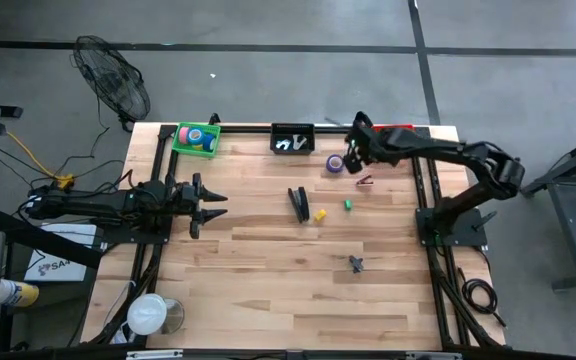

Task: Pick and place Stapler, Stapler remover, tape
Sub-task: Put the red stapler in the red bin

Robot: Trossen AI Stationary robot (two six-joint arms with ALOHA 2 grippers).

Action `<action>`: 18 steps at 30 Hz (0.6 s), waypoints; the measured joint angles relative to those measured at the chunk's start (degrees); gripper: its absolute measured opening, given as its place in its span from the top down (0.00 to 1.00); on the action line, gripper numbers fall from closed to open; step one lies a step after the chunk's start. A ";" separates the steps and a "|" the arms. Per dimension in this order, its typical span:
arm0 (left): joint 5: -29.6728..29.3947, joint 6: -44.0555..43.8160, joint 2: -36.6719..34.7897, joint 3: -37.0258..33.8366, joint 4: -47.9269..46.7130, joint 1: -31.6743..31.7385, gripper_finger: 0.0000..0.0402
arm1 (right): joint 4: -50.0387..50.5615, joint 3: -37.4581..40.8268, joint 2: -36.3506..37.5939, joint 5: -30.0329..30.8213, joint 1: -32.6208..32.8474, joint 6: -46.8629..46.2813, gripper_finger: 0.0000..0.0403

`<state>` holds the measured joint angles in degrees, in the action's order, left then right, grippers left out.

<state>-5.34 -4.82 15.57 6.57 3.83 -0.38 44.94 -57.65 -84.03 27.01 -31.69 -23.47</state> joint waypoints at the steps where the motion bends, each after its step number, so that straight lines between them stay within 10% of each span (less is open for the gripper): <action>1: 0.00 0.00 0.00 0.00 -0.12 0.00 0.58 | -0.20 0.00 0.00 0.29 -1.50 0.30 0.82; 18: -0.02 0.02 0.02 0.00 -0.35 0.00 0.58 | -26.63 11.18 -0.02 -5.13 -21.02 2.75 0.82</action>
<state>-5.37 -4.80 15.59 6.57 3.49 -0.38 18.31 -46.47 -84.05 21.87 -52.71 -20.72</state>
